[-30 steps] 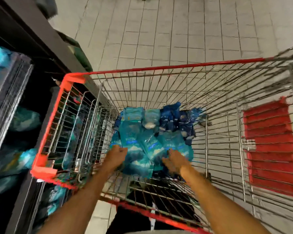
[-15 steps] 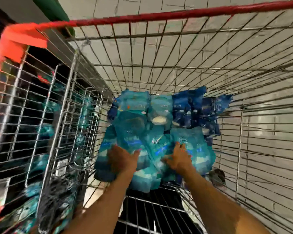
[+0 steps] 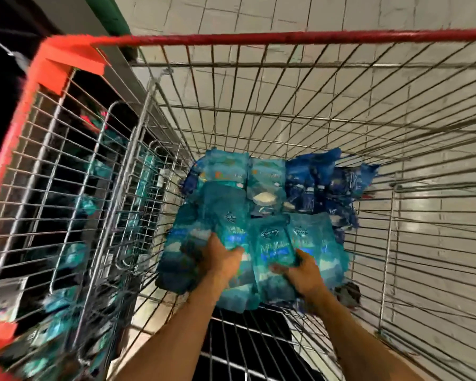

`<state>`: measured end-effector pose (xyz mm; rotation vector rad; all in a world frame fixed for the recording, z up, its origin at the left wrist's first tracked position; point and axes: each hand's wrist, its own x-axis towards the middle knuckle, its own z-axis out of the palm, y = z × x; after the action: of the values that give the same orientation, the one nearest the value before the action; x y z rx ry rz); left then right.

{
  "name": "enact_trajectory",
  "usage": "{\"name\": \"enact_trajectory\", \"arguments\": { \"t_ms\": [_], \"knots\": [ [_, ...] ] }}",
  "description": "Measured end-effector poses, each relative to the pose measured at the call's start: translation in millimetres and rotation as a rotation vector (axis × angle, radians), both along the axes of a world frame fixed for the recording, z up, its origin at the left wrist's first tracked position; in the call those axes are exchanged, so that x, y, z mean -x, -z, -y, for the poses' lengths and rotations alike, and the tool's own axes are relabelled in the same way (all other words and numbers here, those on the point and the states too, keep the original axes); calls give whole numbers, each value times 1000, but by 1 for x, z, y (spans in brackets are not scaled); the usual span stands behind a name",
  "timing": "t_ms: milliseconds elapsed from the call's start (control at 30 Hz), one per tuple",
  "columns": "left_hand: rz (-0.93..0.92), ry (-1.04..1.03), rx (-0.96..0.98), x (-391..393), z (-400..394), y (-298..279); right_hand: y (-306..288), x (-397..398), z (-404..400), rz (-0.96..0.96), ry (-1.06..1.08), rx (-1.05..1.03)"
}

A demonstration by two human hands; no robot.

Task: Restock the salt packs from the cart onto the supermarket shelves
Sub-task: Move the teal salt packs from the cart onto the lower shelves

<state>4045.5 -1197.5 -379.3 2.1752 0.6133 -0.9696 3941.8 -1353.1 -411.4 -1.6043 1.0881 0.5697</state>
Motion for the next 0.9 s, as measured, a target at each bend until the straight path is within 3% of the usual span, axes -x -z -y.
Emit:
{"name": "enact_trajectory", "arguments": {
  "t_ms": [100, 333, 533, 700, 900],
  "knots": [
    [-12, -14, 71, -4, -8, -29, -41, 0, 8, 43, 73, -126],
    [92, -68, 200, -17, -24, -147, -157, 0, 11, 177, 154, -186],
    [241, -277, 415, 5, -52, -254, -241, -7, -6, 249, 188, -275],
    [348, -448, 503, 43, -94, -322, -281, -13, -25, 420, 39, -378],
    [491, -715, 512, 110, -157, -354, -317, -19, -82, 514, -215, -465]
  ]
}}
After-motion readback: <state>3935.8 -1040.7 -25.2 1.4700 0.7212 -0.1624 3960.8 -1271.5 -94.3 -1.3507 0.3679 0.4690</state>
